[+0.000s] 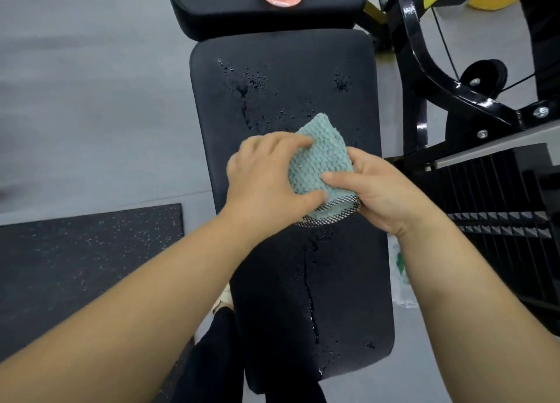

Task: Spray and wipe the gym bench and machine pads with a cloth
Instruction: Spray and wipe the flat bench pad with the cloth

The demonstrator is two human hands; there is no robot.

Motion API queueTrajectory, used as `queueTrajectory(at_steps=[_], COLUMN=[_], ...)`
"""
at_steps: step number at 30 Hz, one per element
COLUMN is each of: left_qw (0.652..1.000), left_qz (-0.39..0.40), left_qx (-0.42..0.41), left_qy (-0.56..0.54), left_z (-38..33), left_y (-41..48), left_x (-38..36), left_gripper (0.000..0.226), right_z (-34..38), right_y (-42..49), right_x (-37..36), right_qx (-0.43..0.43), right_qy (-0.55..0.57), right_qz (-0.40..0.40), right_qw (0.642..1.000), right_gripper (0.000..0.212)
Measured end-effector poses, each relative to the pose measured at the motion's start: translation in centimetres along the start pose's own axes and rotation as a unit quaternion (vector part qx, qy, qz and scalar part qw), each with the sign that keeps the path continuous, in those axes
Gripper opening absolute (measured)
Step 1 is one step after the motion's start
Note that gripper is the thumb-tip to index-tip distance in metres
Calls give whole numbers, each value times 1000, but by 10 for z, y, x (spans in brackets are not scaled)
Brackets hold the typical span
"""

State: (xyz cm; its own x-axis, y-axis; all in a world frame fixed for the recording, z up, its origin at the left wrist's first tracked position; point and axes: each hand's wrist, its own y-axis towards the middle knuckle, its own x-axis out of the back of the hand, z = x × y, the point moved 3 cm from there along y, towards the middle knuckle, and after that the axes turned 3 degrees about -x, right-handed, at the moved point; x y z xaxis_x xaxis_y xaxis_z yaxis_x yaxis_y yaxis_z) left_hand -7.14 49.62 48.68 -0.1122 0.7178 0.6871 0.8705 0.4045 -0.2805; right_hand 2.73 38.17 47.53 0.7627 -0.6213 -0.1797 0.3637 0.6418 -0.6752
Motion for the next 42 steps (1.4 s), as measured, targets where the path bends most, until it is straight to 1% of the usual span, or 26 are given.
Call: queueTrajectory(at_steps=[1, 2, 3, 5, 6, 7, 9, 10, 11, 12, 13, 15, 16, 19, 21, 22, 25, 28, 30, 31, 34, 36, 37, 38, 39, 42], left_qw=[999, 992, 979, 951, 930, 899, 823, 795, 785, 801, 839, 919, 941, 957, 954, 951, 951, 965, 968, 969, 964, 961, 960, 959, 959, 959], left_qz=[38, 75, 90, 60, 39, 27, 25, 30, 34, 32, 21, -38, -72, -128, -109, -86, -35, -13, -9, -9, 1, 9, 12, 15, 18, 20], left_qx=[-8, 1, 18, 62, 92, 124, 169, 181, 187, 190, 183, 163, 164, 201, 245, 257, 229, 219, 222, 220, 223, 233, 238, 241, 243, 249], left_qy=[-31, -104, -184, -298, -355, -418, -542, -578, -589, -567, -513, -356, -286, -163, -136, -151, -205, -146, -115, -114, -144, -146, -147, -147, -145, -137], left_z=[2, 2, 5, 13, 17, 19, 21, 21, 22, 23, 28, 42, 52, 89, 115, 125, 143, 149, 150, 151, 155, 157, 158, 159, 160, 164], left_y=[2, 4, 6, 11, 13, 14, 17, 17, 19, 18, 21, 26, 30, 47, 64, 71, 86, 91, 93, 94, 96, 97, 96, 96, 96, 96], left_x=[-2, -3, -5, -10, -13, -18, -29, -34, -37, -39, -38, -28, -20, 6, 20, 24, 29, 30, 30, 30, 28, 28, 28, 27, 26, 24], left_gripper=[63, 62, 55, 36, 29, 26, 24, 24, 25, 25, 24, 26, 31, 55, 66, 68, 68, 72, 73, 73, 79, 85, 87, 89, 90, 90], right_z=[4, 8, 11, 14, 12, 6, -5, -12, -16, -19, -18, -5, 5, 38, 59, 65, 64, 49, 38, 32, 20, 30, 39, 48, 57, 69], right_y=[0, 0, 2, 8, 12, 15, 22, 24, 27, 30, 36, 44, 52, 80, 108, 122, 162, 180, 182, 179, 175, 181, 185, 188, 189, 188], right_x=[0, 0, 2, 7, 8, 8, -7, -18, -25, -28, -28, -20, -15, -3, -1, -2, -15, -40, -66, -80, -100, -85, -71, -55, -38, -10], right_qx=[10, 24, 47, 96, 105, 96, 24, -7, -18, -9, 18, 98, 136, 212, 232, 238, 236, 232, 256, 285, 382, 422, 429, 423, 402, 286], right_qy=[-15, -31, -55, -128, -127, -65, 155, 223, 235, 221, 191, 101, 31, -202, -301, -332, -409, -468, -501, -536, -650, -681, -680, -666, -642, -540], right_qz=[24, 29, 4, -119, -174, -191, -127, -92, -88, -123, -175, -281, -320, -397, -430, -442, -435, -440, -392, -351, -231, -211, -231, -266, -306, -429], right_qw=[1000, 999, 997, 980, 971, 975, 979, 970, 968, 968, 966, 949, 937, 870, 819, 799, 767, 731, 728, 714, 614, 560, 547, 554, 577, 665], right_gripper=[38, 37, 33, 28, 35, 47, 66, 61, 50, 39, 31, 28, 29, 30, 36, 41, 48, 46, 48, 48, 51, 45, 40, 37, 35, 34])
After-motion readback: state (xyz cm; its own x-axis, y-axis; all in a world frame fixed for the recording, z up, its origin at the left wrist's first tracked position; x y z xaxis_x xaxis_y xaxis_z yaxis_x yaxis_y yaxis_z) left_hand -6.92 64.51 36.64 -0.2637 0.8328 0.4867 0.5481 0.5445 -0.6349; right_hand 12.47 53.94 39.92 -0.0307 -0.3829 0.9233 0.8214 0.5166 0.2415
